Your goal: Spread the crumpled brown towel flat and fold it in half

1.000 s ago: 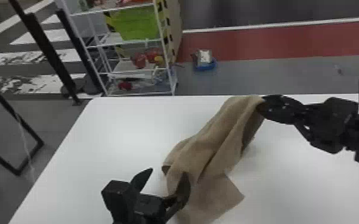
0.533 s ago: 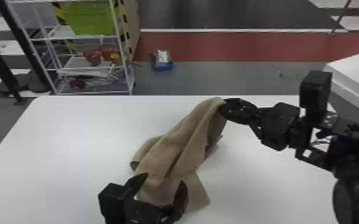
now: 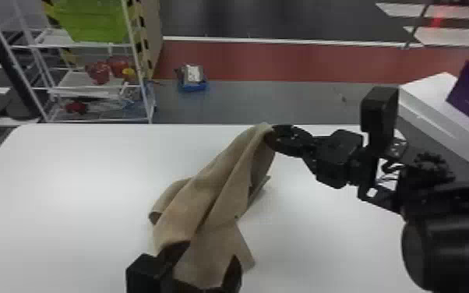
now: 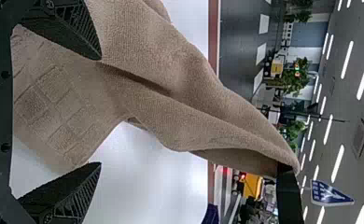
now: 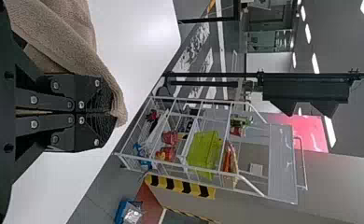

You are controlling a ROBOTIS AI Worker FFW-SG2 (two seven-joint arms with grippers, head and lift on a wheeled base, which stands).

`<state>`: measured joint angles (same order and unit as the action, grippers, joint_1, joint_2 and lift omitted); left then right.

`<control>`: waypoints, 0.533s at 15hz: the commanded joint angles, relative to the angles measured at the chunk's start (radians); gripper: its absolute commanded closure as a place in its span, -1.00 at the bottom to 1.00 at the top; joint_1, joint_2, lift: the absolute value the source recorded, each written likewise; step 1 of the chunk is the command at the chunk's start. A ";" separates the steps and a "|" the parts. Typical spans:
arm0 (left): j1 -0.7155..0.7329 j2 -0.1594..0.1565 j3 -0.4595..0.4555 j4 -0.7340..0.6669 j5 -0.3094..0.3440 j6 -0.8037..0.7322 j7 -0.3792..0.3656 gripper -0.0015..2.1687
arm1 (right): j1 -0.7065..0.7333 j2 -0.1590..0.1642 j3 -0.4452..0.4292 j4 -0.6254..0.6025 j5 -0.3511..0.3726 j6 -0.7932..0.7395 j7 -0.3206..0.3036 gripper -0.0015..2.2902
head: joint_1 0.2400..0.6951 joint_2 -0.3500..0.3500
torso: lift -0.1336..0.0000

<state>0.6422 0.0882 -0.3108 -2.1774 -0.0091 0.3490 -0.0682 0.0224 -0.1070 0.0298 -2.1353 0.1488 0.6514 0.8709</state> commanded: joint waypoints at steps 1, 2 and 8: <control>0.007 0.010 -0.030 -0.004 -0.003 0.000 0.004 -0.91 | -0.010 0.007 0.013 0.002 0.000 0.020 0.000 0.23 | 1.00 -0.16 | -0.84; 0.005 0.015 -0.047 -0.004 -0.019 0.000 0.008 -0.88 | -0.012 0.007 0.016 0.002 0.002 0.020 0.000 0.23 | 1.00 -0.17 | -0.84; -0.041 0.028 -0.152 0.004 -0.074 0.043 0.027 -0.86 | -0.012 0.010 0.016 0.000 0.002 0.044 -0.001 0.23 | 1.00 -0.29 | -0.84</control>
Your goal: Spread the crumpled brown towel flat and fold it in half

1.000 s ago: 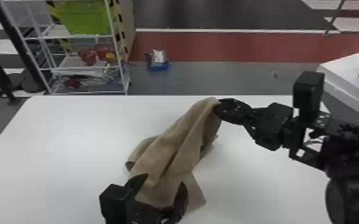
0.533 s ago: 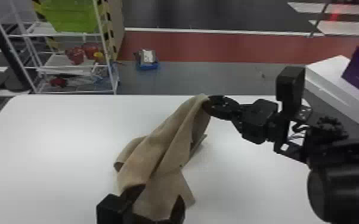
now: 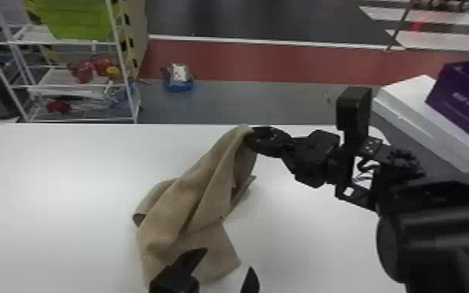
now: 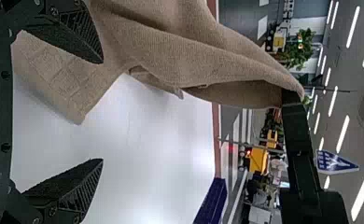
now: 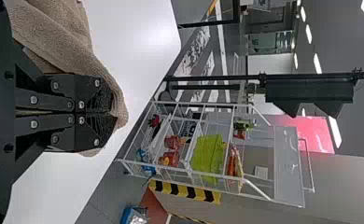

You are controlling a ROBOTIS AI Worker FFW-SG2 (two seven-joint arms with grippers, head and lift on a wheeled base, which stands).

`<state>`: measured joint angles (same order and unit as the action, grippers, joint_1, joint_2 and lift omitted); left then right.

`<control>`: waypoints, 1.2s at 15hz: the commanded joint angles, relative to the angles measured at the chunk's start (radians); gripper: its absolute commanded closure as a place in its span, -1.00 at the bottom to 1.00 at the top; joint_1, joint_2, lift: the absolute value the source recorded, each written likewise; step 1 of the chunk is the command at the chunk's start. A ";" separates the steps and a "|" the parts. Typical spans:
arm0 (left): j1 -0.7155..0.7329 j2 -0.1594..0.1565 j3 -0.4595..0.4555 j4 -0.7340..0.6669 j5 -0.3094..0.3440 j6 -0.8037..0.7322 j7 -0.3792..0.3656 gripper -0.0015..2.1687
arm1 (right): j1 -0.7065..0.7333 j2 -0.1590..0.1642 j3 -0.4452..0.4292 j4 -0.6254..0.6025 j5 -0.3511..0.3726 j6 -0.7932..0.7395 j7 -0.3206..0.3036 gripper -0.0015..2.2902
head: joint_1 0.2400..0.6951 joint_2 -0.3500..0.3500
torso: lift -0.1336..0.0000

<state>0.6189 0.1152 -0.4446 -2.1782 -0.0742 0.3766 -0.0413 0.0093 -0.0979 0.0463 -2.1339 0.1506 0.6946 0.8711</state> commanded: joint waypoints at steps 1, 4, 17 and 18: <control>-0.025 0.001 -0.025 0.009 -0.009 0.018 0.000 -0.86 | 0.003 0.001 0.000 -0.001 0.000 0.004 -0.001 0.23 | 1.00 -0.32 | -0.84; -0.082 0.000 -0.046 0.035 -0.009 0.101 0.001 -0.86 | 0.005 0.004 0.001 -0.003 -0.002 0.004 -0.001 0.23 | 1.00 -0.39 | -0.84; -0.189 -0.012 -0.066 0.069 -0.013 0.334 0.008 -0.80 | 0.014 0.006 -0.014 -0.004 -0.022 0.004 -0.001 0.23 | 1.00 -0.42 | -0.84; -0.195 -0.012 -0.066 0.071 -0.013 0.341 0.009 -0.80 | 0.014 0.004 -0.014 -0.004 -0.022 0.004 -0.001 0.23 | 1.00 -0.42 | -0.84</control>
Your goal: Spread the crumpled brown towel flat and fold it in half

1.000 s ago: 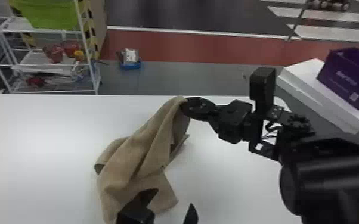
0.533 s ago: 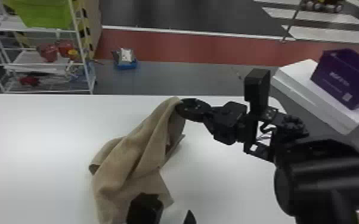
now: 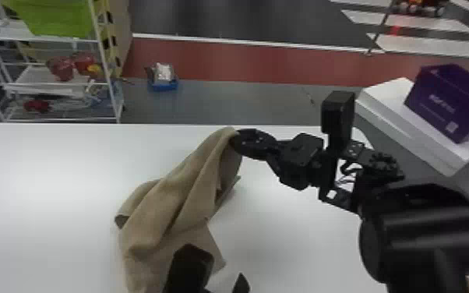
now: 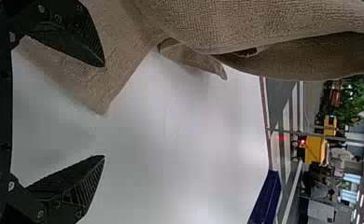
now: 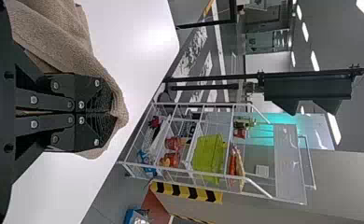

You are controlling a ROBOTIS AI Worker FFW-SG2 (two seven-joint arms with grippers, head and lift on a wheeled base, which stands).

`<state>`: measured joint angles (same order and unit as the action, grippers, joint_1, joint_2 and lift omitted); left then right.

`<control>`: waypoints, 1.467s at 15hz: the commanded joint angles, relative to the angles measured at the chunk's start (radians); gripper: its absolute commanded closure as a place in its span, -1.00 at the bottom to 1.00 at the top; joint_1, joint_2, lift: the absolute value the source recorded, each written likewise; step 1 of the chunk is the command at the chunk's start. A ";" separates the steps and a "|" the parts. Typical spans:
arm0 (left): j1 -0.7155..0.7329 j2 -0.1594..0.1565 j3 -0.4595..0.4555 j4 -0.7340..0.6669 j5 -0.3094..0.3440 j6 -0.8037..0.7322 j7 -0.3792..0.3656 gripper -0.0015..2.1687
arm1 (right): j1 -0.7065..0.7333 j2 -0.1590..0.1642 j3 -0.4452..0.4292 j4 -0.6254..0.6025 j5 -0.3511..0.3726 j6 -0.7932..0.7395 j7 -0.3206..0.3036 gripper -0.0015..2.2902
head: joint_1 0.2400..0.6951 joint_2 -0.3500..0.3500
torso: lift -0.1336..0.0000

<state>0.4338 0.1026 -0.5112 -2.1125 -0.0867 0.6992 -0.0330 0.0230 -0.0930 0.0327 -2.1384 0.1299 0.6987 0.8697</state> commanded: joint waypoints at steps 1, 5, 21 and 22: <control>-0.017 0.000 0.000 0.005 0.001 0.021 -0.001 -0.79 | 0.000 -0.001 0.000 0.000 -0.003 0.000 0.000 0.23 | 1.00 -0.42 | -0.84; -0.020 0.000 0.002 0.002 0.001 0.043 -0.001 -0.61 | 0.002 -0.001 -0.004 0.000 -0.003 0.000 0.000 0.23 | 1.00 -0.41 | -0.84; -0.047 -0.001 0.016 -0.043 0.039 0.128 -0.015 -0.16 | 0.005 -0.001 -0.010 -0.003 -0.001 -0.003 0.000 0.23 | 1.00 -0.40 | -0.84; -0.047 0.000 0.022 -0.052 0.042 0.128 -0.022 -0.16 | 0.006 -0.001 -0.014 -0.003 -0.001 -0.003 0.000 0.23 | 1.00 -0.41 | -0.84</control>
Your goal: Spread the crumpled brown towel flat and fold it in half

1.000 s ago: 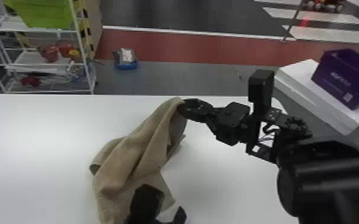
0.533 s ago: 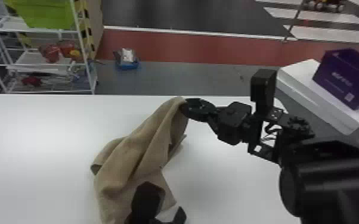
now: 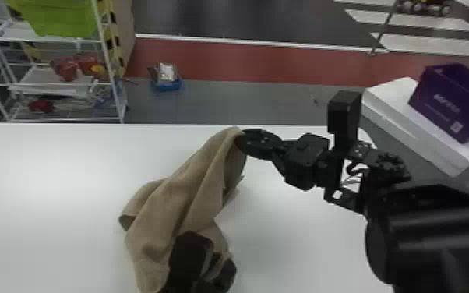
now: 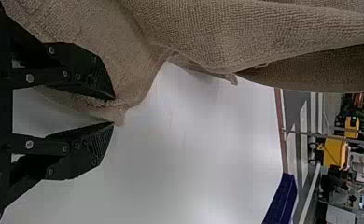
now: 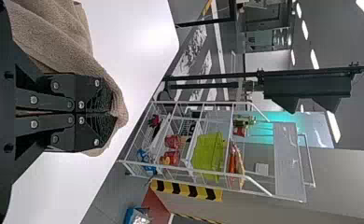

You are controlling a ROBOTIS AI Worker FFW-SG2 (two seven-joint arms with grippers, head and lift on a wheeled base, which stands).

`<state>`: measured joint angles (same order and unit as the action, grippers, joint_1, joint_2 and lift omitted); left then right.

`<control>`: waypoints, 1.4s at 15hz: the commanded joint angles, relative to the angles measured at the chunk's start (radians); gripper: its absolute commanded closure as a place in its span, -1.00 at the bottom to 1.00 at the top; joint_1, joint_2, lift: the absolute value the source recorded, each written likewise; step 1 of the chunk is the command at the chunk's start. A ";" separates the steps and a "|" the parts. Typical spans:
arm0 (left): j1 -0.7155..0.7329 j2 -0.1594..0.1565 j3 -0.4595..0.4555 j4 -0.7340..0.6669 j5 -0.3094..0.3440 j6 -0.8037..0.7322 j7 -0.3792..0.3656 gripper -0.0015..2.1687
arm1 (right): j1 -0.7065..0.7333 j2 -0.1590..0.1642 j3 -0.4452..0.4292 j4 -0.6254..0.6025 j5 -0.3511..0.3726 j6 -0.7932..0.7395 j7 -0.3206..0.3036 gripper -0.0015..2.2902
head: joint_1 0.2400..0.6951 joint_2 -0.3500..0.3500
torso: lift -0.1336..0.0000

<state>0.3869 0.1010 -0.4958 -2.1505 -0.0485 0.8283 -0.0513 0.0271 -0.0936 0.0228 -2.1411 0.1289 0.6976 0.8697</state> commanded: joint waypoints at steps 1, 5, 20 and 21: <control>0.004 0.006 0.028 -0.042 0.012 -0.001 -0.010 -0.16 | 0.002 0.000 -0.011 0.000 -0.002 -0.002 0.000 0.23 | 1.00 -0.41 | -0.84; 0.078 0.011 0.233 -0.223 0.102 0.009 -0.125 0.00 | 0.008 -0.006 -0.038 -0.002 0.000 -0.002 0.003 0.23 | 1.00 -0.37 | -0.84; -0.017 0.009 -0.010 -0.100 -0.008 0.110 -0.157 -0.55 | 0.017 -0.002 -0.035 -0.002 -0.008 -0.002 0.002 0.22 | 1.00 -0.54 | -0.84; -0.034 0.006 -0.017 -0.083 -0.010 0.085 -0.137 -0.55 | 0.017 -0.002 -0.035 -0.002 -0.009 -0.002 0.002 0.23 | 1.00 -0.55 | -0.84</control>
<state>0.3758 0.1113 -0.5019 -2.2597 -0.0575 0.9464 -0.1996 0.0446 -0.0951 -0.0122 -2.1429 0.1212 0.6958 0.8713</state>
